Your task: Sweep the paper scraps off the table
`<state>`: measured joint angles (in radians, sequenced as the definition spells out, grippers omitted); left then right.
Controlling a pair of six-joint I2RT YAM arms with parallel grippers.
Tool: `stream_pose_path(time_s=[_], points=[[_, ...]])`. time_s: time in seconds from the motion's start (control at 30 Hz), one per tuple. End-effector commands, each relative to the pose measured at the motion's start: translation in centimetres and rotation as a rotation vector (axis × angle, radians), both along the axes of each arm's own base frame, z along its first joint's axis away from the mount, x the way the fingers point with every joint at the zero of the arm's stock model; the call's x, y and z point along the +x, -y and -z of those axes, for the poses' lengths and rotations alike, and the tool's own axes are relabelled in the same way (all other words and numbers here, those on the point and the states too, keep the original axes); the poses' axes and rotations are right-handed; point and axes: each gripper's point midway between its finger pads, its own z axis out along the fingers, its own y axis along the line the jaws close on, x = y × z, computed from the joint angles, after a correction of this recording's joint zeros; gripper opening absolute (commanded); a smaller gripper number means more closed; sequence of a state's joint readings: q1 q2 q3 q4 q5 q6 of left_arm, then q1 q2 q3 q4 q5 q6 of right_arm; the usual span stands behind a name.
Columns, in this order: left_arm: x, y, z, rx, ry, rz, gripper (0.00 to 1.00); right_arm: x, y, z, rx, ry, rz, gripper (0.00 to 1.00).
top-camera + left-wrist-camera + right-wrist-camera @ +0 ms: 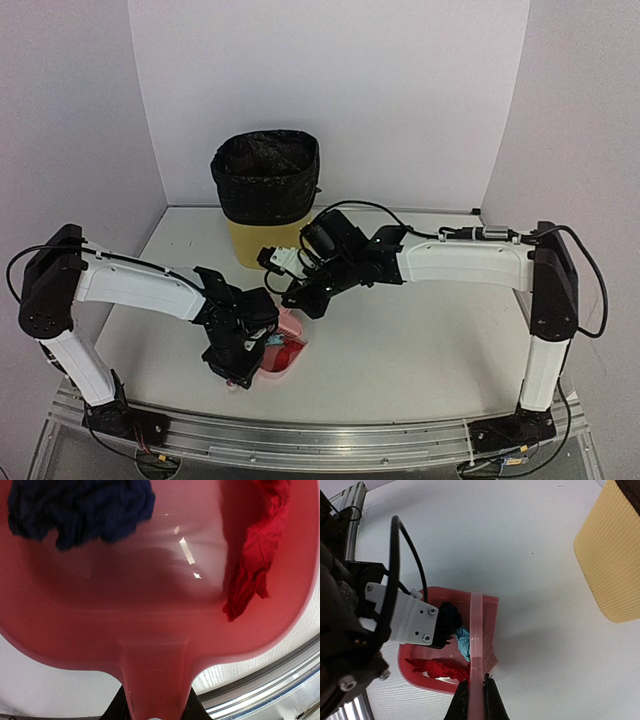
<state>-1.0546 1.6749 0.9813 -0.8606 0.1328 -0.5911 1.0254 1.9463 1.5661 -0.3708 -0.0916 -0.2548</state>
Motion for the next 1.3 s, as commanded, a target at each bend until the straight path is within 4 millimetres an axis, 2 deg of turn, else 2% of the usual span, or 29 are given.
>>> stream_pose_path(time_s=[0.0, 0.13, 0.4, 0.73, 0.87, 1.03, 1.27], points=[[0.3, 0.6, -0.1, -0.024, -0.003, 0.003, 0.00, -3.8, 0.8, -1.2, 0.034, -0.156, -0.042, 0.00], [0.4, 0.7, -0.1, -0.039, 0.008, 0.004, 0.00, -3.3, 0.8, -2.3, 0.051, -0.140, -0.007, 0.00], [1.1, 1.0, -0.3, -0.071, 0.061, 0.020, 0.00, 1.0, 0.8, -4.5, 0.041, 0.036, 0.144, 0.00], [2.2, 1.4, -0.1, -0.102, 0.132, 0.024, 0.00, 3.5, 0.5, -8.2, 0.080, 0.184, 0.196, 0.00], [2.8, 1.7, -0.5, -0.110, 0.166, 0.024, 0.00, 5.1, 1.7, -9.8, 0.083, 0.260, 0.300, 0.00], [4.1, 2.7, -2.2, -0.137, 0.224, 0.055, 0.00, 7.1, 4.5, -12.1, 0.104, 0.337, 0.494, 0.00], [5.4, 2.8, -4.1, -0.108, 0.285, 0.083, 0.00, 8.2, 7.2, -15.5, 0.115, 0.466, 0.592, 0.00]])
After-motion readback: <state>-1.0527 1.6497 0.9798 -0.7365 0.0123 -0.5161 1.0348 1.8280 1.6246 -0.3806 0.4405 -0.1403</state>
